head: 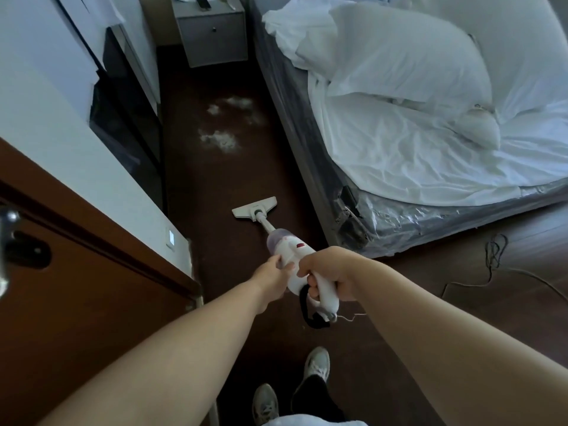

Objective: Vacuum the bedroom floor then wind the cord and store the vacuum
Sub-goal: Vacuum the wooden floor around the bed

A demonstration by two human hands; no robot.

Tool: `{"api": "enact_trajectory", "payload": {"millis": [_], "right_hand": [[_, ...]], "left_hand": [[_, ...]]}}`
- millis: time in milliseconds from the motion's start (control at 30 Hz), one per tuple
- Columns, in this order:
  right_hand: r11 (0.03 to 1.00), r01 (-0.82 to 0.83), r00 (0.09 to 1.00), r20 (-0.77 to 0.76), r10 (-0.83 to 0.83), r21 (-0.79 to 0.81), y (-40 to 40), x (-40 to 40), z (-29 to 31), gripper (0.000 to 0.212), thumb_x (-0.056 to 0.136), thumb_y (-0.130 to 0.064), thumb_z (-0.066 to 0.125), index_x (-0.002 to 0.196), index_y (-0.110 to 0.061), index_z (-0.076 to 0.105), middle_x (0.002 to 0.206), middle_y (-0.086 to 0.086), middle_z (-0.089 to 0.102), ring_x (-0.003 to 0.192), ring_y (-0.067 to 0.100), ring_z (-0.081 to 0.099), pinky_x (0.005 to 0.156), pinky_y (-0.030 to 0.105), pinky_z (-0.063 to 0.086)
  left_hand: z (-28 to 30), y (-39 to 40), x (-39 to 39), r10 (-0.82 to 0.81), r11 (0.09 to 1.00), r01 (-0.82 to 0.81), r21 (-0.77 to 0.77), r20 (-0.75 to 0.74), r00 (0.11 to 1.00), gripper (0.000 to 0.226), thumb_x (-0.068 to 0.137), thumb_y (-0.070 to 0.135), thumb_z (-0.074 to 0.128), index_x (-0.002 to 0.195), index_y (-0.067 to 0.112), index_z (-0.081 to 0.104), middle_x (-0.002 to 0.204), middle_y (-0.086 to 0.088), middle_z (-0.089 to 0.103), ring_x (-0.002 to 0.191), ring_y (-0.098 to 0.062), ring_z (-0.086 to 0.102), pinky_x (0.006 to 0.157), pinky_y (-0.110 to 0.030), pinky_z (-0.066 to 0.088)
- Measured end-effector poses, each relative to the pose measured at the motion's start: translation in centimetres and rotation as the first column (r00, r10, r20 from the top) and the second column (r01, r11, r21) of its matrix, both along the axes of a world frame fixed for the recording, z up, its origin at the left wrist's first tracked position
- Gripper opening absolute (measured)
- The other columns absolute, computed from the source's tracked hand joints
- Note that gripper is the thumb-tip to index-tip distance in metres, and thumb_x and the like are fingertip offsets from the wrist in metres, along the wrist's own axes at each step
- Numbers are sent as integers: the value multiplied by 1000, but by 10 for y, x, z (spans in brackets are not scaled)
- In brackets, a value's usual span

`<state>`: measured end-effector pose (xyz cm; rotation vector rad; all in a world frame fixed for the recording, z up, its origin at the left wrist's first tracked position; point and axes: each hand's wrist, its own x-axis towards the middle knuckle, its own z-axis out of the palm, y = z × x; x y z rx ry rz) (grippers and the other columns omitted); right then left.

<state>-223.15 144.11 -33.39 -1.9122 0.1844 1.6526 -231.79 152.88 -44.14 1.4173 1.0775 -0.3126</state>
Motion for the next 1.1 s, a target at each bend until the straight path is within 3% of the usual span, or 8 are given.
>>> {"api": "enact_trajectory", "payload": {"millis": [100, 233, 400, 467, 567, 667, 900, 1100], "right_hand": [[1000, 9, 1000, 16, -9, 21, 19, 22, -5, 11, 91, -13, 59, 95, -6, 53, 64, 6, 49, 53, 16, 47, 54, 27, 44], [995, -104, 994, -23, 104, 8, 51, 62, -11, 23, 93, -28, 61, 98, -8, 53, 71, 7, 55, 67, 21, 52, 81, 36, 45], [987, -156, 988, 17, 155, 38, 84, 106, -20, 54, 92, -40, 60, 130, -4, 47, 103, 14, 60, 100, 28, 58, 100, 39, 45], [983, -166, 986, 17, 166, 72, 99, 119, -22, 53, 94, -39, 58, 130, -2, 47, 100, 14, 59, 97, 27, 60, 96, 38, 47], [982, -142, 990, 43, 137, 128, 118, 128, -27, 46, 91, -32, 64, 121, 0, 50, 80, 10, 62, 70, 19, 62, 74, 33, 53], [968, -172, 983, 92, 158, 183, 145, 129, -33, 30, 93, -27, 61, 110, -5, 49, 69, 8, 62, 57, 16, 61, 59, 29, 54], [985, -126, 986, 122, 111, 122, 205, 127, -30, 31, 92, -26, 63, 112, -5, 52, 71, 7, 56, 53, 16, 54, 55, 29, 51], [991, -96, 987, 134, 83, 91, 247, 129, -27, 29, 91, -27, 64, 110, -9, 50, 71, 7, 56, 57, 17, 54, 59, 31, 50]], "left_hand": [[-7, 20, 18, 22, 999, -22, 26, 5, 1000, 50, 95, 25, 49, 144, 22, 40, 139, -13, 53, 123, -33, 56, 99, -48, 50], [-5, 46, 51, 89, 995, -88, 42, -13, 996, 46, 97, 16, 46, 143, 17, 42, 135, -16, 55, 119, -34, 59, 93, -42, 55], [-15, 78, 95, 163, 986, -162, 27, -39, 986, 43, 97, 11, 45, 140, 14, 43, 133, -18, 56, 115, -35, 61, 87, -41, 57], [-18, 90, 107, 196, 980, -196, 27, -34, 980, 45, 97, 11, 46, 142, 15, 42, 134, -17, 56, 115, -34, 61, 86, -40, 57], [-24, 114, 116, 251, 968, -251, -3, -36, 967, 48, 97, 13, 48, 144, 18, 40, 137, -15, 54, 117, -34, 60, 91, -42, 55], [-25, 146, 120, 279, 956, -283, -76, -58, 959, 51, 96, 26, 52, 144, 30, 37, 137, -10, 51, 113, -32, 60, 95, -45, 54], [-25, 211, 122, 244, 960, -249, -129, -55, 968, 50, 97, 29, 54, 144, 31, 37, 143, -6, 46, 120, -28, 55, 82, -33, 51], [-20, 252, 127, 186, 978, -191, -87, -60, 981, 51, 98, 25, 53, 146, 29, 36, 148, -5, 42, 128, -28, 48, 100, -38, 47]]}}
